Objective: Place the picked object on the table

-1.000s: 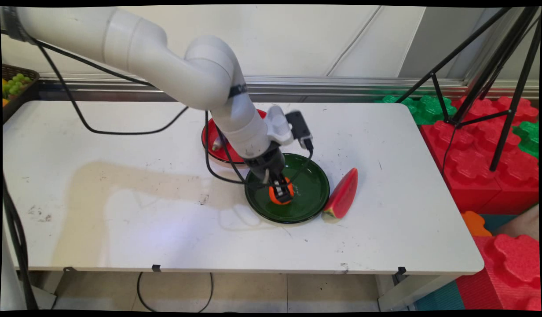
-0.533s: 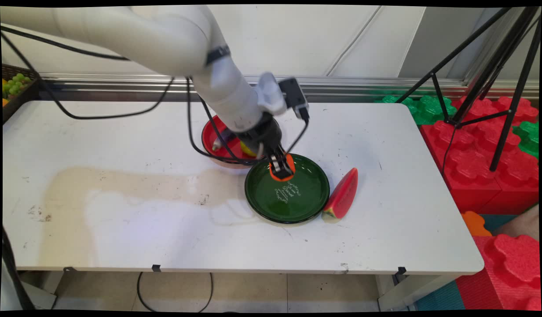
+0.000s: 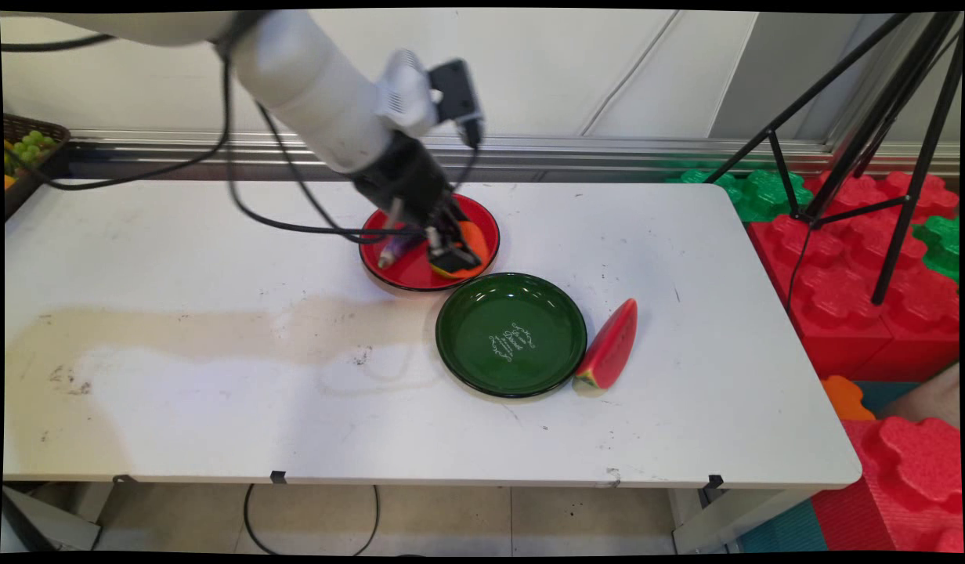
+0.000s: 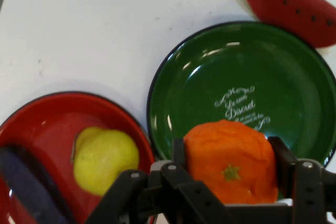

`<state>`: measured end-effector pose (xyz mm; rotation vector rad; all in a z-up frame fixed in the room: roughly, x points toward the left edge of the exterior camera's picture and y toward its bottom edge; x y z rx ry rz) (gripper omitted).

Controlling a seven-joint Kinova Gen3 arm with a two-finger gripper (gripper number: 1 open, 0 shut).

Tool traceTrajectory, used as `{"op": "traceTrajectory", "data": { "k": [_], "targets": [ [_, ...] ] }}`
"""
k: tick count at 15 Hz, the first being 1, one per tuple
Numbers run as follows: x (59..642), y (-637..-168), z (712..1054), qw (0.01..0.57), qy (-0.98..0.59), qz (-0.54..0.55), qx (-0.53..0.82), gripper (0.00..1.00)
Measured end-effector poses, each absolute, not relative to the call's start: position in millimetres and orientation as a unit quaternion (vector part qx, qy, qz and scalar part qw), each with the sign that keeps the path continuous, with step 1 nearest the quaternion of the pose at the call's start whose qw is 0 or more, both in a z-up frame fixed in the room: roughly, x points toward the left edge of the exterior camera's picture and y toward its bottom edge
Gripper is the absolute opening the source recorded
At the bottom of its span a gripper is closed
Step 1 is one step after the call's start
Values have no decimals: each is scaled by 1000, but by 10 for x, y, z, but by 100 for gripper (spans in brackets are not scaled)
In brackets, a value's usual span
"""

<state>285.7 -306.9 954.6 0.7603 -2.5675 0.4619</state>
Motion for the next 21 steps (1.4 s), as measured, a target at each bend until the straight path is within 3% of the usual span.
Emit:
{"op": "traceTrajectory", "data": {
  "k": [8,21],
  "targets": [
    [3467,-2665,9621,183,-926,160,290,0],
    [3842,-2349,8970,138,-925,126,331,0]
  ]
}}
